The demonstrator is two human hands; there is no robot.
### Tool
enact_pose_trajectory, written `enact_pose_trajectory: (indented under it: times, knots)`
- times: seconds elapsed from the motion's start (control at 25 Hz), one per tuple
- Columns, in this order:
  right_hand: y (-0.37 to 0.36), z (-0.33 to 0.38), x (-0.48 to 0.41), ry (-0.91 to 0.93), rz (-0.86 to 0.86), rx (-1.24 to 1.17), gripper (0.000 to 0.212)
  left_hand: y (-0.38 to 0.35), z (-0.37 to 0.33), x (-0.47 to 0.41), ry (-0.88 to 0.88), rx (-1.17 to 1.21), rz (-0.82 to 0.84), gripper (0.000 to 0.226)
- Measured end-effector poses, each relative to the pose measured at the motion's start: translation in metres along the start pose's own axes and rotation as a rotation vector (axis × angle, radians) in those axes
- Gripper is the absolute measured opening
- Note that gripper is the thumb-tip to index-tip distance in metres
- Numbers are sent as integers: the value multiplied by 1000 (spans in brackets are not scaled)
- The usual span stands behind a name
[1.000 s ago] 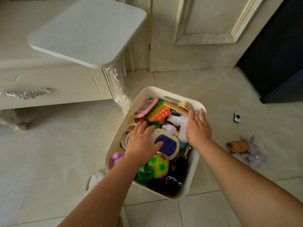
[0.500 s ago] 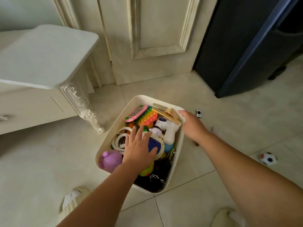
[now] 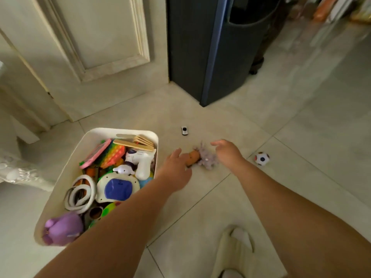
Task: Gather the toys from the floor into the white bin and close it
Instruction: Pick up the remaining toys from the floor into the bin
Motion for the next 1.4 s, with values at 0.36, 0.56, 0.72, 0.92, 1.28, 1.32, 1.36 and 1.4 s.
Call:
enact_pose_trajectory:
  times: [0.36,0.56,0.72,0.92,1.28,1.32,1.36,1.4]
  knots:
    - [-77,-110,-112,-25,97,264,49,-94,50,-125,150,17,132,63]
    - [-115,-135,-157,7,78,541,79,-126,65,-182,167,8,88,63]
    - [-118,-133,-155,12,-22,412,73,-133,54,-196,96,-101,128,60]
    - [-113,-129,-143,-295,16,-331,47,-126,58,-184,436,212,243,30]
    - [-65,-1,-63,-47,117,-704,17,-26,35,-78,522,932,-122,53]
    - [-65,18,-50,2,160,-748,21,-10,35,-65,502,959,-143,48]
    - [-67,37,-35,30,199,-765,28,5,38,-50,480,967,-165,43]
    - [-70,55,-21,44,220,-751,36,21,43,-35,462,967,-185,36]
Point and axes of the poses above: each hand's wrist, its own x-axis away from the middle knuckle, its own y-axis out of the back of the hand, z = x × y, the point moved 6 cm from there along -x, towards the middle knuckle
